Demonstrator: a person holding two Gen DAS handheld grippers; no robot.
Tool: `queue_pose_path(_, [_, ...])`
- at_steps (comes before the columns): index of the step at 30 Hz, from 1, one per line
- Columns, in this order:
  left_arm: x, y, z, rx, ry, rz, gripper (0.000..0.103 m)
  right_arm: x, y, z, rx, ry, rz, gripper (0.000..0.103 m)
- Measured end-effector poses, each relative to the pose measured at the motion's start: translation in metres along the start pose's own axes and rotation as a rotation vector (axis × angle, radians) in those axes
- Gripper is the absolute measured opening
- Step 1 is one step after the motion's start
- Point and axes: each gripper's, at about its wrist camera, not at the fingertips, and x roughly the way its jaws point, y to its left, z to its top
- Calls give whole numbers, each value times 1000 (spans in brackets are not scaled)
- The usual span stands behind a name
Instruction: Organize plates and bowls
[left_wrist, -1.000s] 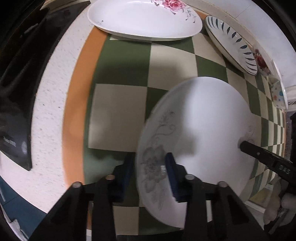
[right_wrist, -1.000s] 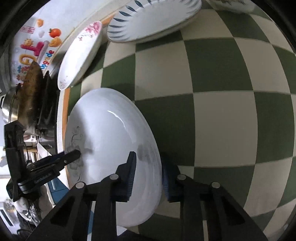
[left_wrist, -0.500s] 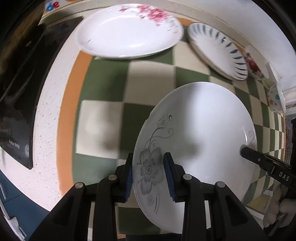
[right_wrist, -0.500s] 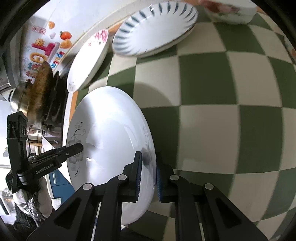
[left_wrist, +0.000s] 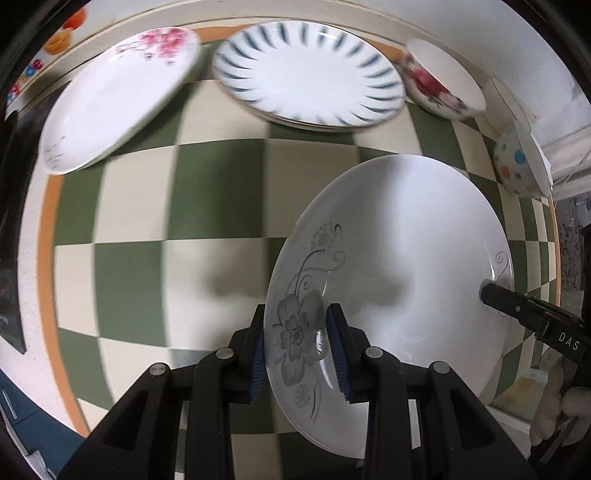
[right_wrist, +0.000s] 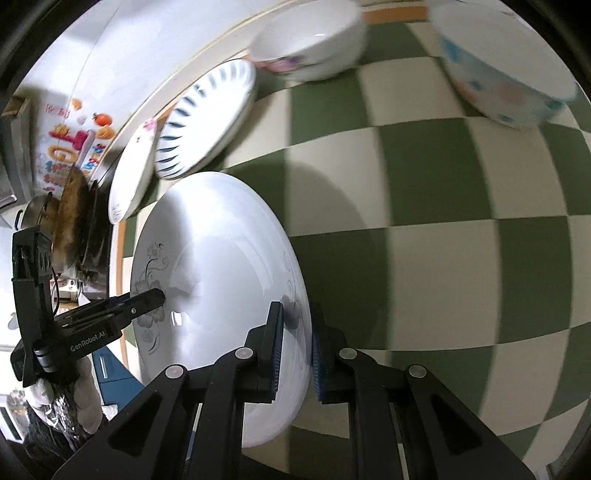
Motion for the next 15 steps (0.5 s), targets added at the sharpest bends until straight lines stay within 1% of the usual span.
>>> queue_pose_path(2, [6,-13,6,8,7,5,29,-3,-15,1,12,3,1,15])
queue_pose_path(6, [14,-21,11,10,21,12,29,-3,-38,2,24,11,0,15])
queue_pose_path(8, [18,-23,13,7,28,20,30,0,-42,3,25,17,0,15])
queue_pose_path(13, [21,-16,12,-1,31,31,31,7,-50,0,23,36,4,15])
queue_pose_path(14, [15,-6,6,-2,29,29,31,8,-48,0,18,34,4,15])
queue_pose_path(15, [13,-6,3,-1,26,30,31,7,-48,0,10,32,-2,15])
